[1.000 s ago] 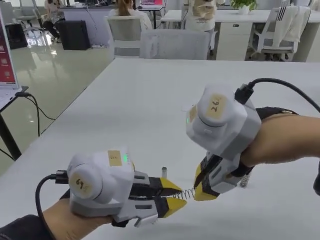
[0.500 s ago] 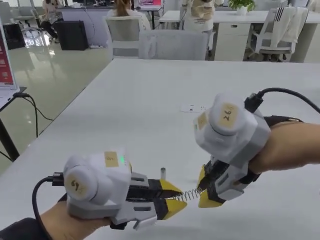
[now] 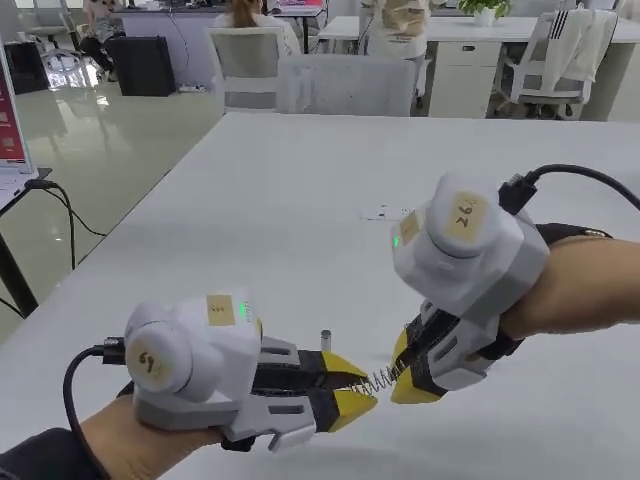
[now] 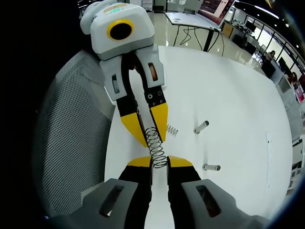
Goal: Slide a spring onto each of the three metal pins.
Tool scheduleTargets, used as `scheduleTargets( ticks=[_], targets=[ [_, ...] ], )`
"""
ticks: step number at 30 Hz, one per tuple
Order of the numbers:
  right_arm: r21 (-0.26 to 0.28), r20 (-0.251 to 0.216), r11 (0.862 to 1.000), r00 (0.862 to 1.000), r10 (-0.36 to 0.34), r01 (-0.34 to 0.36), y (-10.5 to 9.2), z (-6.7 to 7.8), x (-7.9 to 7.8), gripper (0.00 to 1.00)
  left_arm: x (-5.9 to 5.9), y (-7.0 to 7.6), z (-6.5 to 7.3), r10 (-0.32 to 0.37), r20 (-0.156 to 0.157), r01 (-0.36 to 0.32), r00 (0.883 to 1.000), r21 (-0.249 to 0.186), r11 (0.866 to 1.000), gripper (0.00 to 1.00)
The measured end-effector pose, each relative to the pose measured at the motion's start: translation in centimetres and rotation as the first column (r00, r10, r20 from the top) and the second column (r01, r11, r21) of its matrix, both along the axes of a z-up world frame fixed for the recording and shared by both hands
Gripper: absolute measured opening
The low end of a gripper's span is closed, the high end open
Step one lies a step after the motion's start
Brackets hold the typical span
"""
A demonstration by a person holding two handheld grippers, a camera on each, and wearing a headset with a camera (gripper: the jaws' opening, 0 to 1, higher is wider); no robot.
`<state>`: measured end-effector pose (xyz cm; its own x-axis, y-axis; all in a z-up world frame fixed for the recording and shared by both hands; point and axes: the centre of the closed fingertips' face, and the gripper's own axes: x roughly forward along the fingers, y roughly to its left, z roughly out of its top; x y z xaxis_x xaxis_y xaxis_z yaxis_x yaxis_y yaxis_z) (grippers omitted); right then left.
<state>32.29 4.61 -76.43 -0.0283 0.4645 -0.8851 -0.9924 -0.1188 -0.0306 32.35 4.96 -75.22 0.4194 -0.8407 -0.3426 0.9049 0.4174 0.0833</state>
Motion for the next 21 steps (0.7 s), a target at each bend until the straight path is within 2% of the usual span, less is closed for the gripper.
scheduleTargets(
  ticks=[10,21],
  targets=[
    [0.035,-0.015,0.999,0.999,0.031,-0.03,1.4,1.4,-1.1,0.08,-0.2,-0.1,-0.5,-0.008,-0.009,0.009,1.0,0.017,1.0,0.03],
    [0.008,-0.006,0.998,0.998,0.066,-0.065,2.0,1.4,-1.6,0.08,-0.4,-0.4,-0.8,-0.02,-0.024,0.02,1.0,0.02,1.0,0.03]
  ],
)
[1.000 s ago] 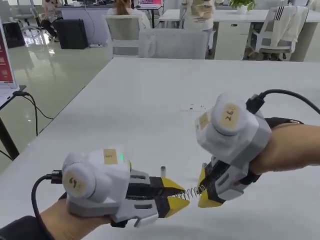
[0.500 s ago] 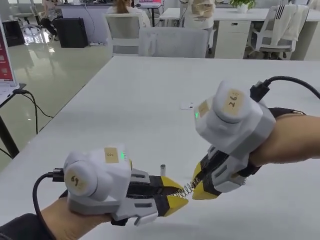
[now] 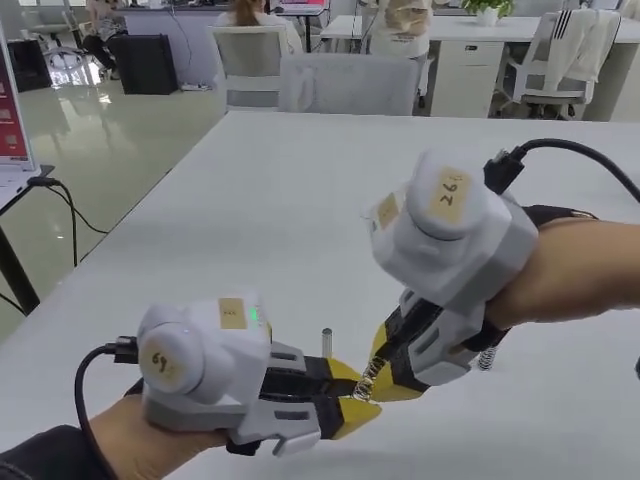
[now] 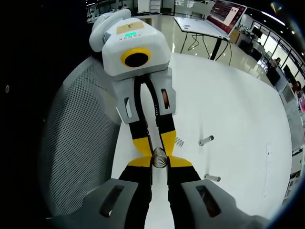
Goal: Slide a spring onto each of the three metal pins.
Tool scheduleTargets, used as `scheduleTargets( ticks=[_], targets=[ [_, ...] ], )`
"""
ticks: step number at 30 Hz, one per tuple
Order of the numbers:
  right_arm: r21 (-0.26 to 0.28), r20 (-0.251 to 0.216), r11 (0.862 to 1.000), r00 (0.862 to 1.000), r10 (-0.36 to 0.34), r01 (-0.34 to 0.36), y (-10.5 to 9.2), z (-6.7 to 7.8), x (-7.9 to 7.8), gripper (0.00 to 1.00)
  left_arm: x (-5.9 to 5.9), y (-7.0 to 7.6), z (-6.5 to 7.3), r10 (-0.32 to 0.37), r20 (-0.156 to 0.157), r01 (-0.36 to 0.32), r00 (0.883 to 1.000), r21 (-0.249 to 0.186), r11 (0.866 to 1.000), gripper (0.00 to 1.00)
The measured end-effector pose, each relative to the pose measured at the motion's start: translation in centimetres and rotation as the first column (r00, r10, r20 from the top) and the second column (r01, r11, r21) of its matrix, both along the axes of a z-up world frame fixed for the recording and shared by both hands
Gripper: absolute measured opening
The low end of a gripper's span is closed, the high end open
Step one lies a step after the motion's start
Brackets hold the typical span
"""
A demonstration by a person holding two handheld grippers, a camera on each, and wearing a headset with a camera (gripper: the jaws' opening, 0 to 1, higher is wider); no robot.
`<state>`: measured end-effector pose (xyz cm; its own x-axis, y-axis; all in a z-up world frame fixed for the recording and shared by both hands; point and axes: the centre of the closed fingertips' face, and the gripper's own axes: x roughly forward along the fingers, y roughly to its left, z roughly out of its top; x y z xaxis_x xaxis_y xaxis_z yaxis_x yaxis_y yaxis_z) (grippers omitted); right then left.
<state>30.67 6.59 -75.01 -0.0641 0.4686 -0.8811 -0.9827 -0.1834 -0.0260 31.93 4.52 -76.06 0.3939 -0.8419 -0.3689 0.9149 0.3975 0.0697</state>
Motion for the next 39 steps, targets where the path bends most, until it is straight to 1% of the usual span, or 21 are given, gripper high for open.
scheduleTargets(
  ticks=[9,12,16,19,21,23,25,27,29,32,35,39],
  targets=[
    [-0.022,0.002,1.0,1.0,0.019,-0.019,0.4,0.1,-0.3,0.08,-0.1,-0.2,-0.1,-0.007,-0.005,0.007,1.0,-0.003,1.0,0.03],
    [-0.02,0.003,1.0,1.0,0.019,-0.019,0.5,0.1,-0.3,0.08,-0.1,-0.3,0.0,-0.006,-0.008,0.006,1.0,-0.007,1.0,0.03],
    [-0.027,0.004,0.999,1.0,0.02,-0.02,0.5,0.0,-0.3,0.08,-0.1,-0.4,-0.1,-0.01,-0.007,0.009,1.0,-0.002,1.0,0.03],
    [-0.027,0.003,0.999,1.0,0.019,-0.019,0.4,0.1,-0.3,0.08,-0.1,-0.3,-0.1,-0.007,-0.012,0.006,1.0,-0.011,1.0,0.03],
    [-0.03,0.005,0.999,1.0,0.02,-0.02,0.4,0.1,-0.3,0.08,-0.1,-0.3,-0.1,-0.008,-0.012,0.008,1.0,-0.007,1.0,0.03],
    [-0.028,0.003,0.999,1.0,0.02,-0.02,0.5,0.1,-0.3,0.08,-0.2,-0.3,-0.3,-0.011,-0.016,0.011,1.0,-0.001,1.0,0.06],
    [-0.03,0.006,0.999,1.0,0.019,-0.019,0.5,0.2,-0.2,0.08,-0.3,-0.3,-0.3,-0.011,-0.021,0.011,1.0,-0.004,1.0,0.09],
    [-0.031,0.008,0.999,1.0,0.018,-0.018,0.4,0.2,-0.1,0.08,-0.3,-0.3,-0.3,-0.009,-0.021,0.009,1.0,-0.004,1.0,0.1],
    [-0.034,0.008,0.999,1.0,0.015,-0.015,0.3,0.2,0.1,0.08,-0.1,-0.1,-0.2,0.001,-0.025,-0.001,1.0,-0.01,1.0,0.12],
    [-0.037,0.013,0.999,1.0,0.003,-0.003,-0.2,0.3,0.5,0.08,0.3,0.6,-0.1,0.024,-0.028,-0.025,0.999,-0.018,1.0,0.16],
    [-0.038,0.017,0.999,1.0,-0.007,0.008,-0.6,0.4,0.9,0.08,0.4,1.1,0.0,0.04,-0.031,-0.041,0.999,-0.025,0.999,0.18],
    [-0.041,0.023,0.999,0.999,-0.024,0.025,-1.2,0.5,1.5,0.08,0.6,1.9,-0.1,0.062,-0.037,-0.063,0.997,-0.025,0.998,0.21]
  ],
)
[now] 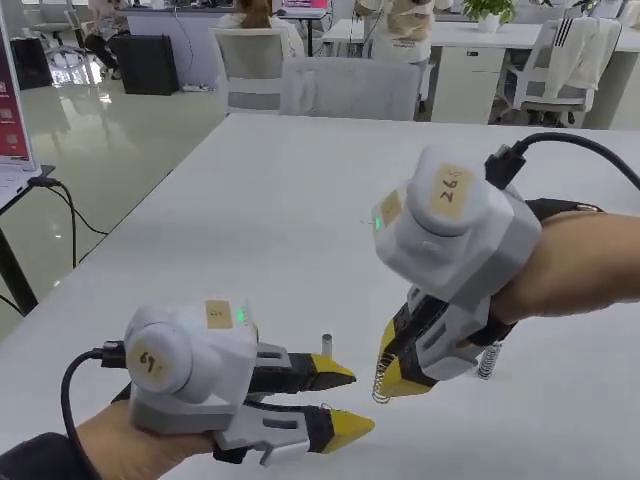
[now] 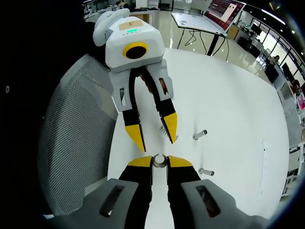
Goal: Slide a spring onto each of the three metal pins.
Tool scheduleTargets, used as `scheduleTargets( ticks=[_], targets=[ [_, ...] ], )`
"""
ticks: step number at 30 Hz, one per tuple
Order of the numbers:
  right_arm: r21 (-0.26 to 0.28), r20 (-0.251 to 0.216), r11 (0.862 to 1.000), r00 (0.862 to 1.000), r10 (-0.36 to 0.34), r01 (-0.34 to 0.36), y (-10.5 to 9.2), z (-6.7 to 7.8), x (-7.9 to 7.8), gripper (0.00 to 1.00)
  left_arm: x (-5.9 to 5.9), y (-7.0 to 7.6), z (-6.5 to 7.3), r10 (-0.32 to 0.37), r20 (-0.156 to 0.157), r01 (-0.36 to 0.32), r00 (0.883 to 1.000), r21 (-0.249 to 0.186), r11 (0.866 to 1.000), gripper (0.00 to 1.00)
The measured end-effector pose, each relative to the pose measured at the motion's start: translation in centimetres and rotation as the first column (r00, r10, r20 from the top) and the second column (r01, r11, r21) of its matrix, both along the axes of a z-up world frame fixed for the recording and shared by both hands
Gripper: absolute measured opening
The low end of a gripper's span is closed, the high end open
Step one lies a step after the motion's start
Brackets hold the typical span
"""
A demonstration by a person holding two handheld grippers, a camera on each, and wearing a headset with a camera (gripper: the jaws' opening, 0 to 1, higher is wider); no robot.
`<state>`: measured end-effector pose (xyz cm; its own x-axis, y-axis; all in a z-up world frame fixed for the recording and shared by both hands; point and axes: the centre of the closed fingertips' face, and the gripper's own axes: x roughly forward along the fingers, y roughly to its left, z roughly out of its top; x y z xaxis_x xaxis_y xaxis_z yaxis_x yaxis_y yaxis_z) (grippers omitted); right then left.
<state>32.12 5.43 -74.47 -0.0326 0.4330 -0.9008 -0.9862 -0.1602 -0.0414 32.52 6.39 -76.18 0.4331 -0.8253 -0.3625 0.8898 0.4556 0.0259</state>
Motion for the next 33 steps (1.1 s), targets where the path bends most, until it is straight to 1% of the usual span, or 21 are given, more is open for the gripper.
scheduleTargets(
  ticks=[3,8,13,16,19,22,23,28,33],
  targets=[
    [-0.002,0.002,1.0,1.0,-0.011,0.011,-0.4,0.0,0.3,0.08,0.1,0.8,0.0,0.022,-0.009,-0.022,1.0,-0.009,1.0,0.21],
    [-0.004,0.005,1.0,1.0,-0.024,0.024,-0.8,0.0,0.6,0.08,0.1,2.4,-0.1,0.072,-0.022,-0.073,0.997,-0.024,0.997,0.27],
    [-0.009,0.01,0.999,0.999,-0.038,0.038,-1.3,0.1,1.2,0.08,0.0,3.6,0.1,0.117,-0.017,-0.118,0.993,-0.038,0.992,0.31],
    [-0.009,0.014,0.999,0.999,-0.049,0.049,-1.7,0.2,1.6,0.08,0.0,4.2,0.1,0.142,-0.019,-0.142,0.99,-0.048,0.989,0.33],
    [-0.009,0.017,0.998,0.998,-0.063,0.063,-2.2,0.3,2.1,0.08,0.0,4.9,0.2,0.18,-0.021,-0.181,0.983,-0.064,0.981,0.36],
    [-0.015,0.026,0.996,0.996,-0.084,0.084,-2.9,0.4,3.0,0.08,-0.2,5.3,0.3,0.199,-0.021,-0.2,0.98,-0.075,0.977,0.37],
    [-0.015,0.034,0.995,0.995,-0.093,0.094,-3.2,0.5,3.6,0.08,-0.2,5.4,0.4,0.208,-0.022,-0.209,0.978,-0.082,0.975,0.38],
    [-0.021,0.049,0.992,0.991,-0.122,0.123,-4.1,0.8,5.0,0.08,-0.1,5.8,0.3,0.245,-0.03,-0.247,0.969,-0.1,0.964,0.41],
    [-0.017,0.058,0.991,0.989,-0.134,0.135,-4.1,0.7,6.1,0.08,-0.2,5.9,0.4,0.264,-0.032,-0.266,0.964,-0.11,0.958,0.42]
  ],
)
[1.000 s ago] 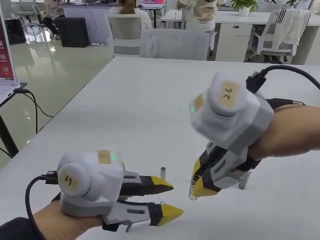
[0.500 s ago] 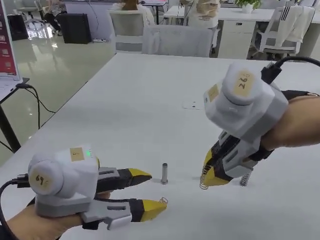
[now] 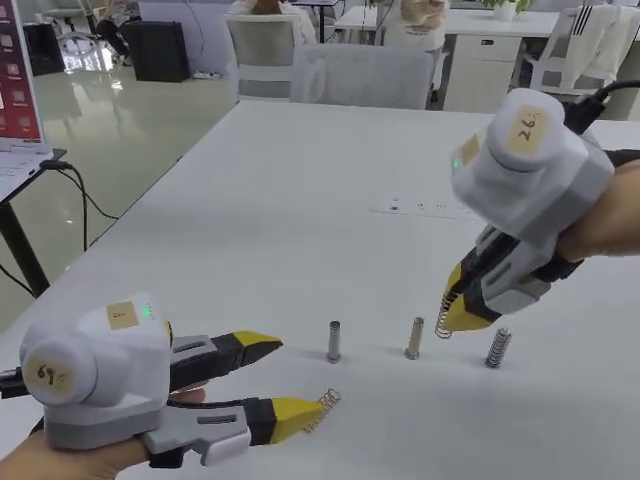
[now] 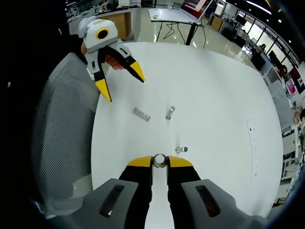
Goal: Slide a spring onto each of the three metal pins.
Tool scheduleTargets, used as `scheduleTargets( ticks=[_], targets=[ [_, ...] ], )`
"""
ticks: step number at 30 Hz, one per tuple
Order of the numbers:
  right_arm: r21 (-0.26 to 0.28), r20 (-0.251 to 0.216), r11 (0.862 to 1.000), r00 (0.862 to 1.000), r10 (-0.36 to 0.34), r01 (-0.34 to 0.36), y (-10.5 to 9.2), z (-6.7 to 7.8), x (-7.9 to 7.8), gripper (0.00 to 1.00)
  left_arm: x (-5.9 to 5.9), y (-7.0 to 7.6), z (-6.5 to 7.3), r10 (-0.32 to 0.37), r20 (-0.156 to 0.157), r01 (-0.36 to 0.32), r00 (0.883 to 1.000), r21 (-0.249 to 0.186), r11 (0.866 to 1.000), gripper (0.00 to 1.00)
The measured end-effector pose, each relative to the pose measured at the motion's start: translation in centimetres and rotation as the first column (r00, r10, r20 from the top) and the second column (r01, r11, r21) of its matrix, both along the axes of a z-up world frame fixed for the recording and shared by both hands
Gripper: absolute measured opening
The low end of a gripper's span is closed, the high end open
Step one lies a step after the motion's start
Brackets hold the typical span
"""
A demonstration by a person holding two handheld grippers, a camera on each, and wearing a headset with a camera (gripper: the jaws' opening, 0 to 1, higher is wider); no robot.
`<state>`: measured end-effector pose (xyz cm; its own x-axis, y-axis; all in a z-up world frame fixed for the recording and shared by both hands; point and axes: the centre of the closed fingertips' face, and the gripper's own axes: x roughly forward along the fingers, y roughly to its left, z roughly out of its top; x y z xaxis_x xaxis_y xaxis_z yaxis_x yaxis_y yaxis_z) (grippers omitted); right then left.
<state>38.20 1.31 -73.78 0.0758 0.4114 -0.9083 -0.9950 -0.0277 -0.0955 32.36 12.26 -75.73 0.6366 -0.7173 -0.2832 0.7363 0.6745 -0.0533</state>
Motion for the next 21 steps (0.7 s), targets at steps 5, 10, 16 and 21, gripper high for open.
scheduleTargets(
  ticks=[5,10,16,21],
  targets=[
    [0.008,-0.002,1.0,1.0,-0.015,0.015,0.4,-0.5,1.0,0.08,-0.1,0.0,-0.2,0.007,-0.004,-0.007,1.0,0.004,1.0,0.44],
    [0.018,0.003,0.999,0.999,-0.036,0.036,0.8,-1.0,2.3,0.08,-0.2,0.1,-0.4,0.013,-0.01,-0.013,1.0,0.005,1.0,0.45],
    [0.033,0.011,0.997,0.998,-0.065,0.064,1.1,-2.1,3.8,0.08,-0.2,0.1,-0.5,0.011,-0.009,-0.011,1.0,0.008,1.0,0.46],
    [0.041,0.004,0.995,0.996,-0.087,0.087,1.1,-3.2,4.6,0.08,-0.2,0.0,-0.7,0.01,-0.014,-0.01,1.0,0.008,1.0,0.46]
  ],
)
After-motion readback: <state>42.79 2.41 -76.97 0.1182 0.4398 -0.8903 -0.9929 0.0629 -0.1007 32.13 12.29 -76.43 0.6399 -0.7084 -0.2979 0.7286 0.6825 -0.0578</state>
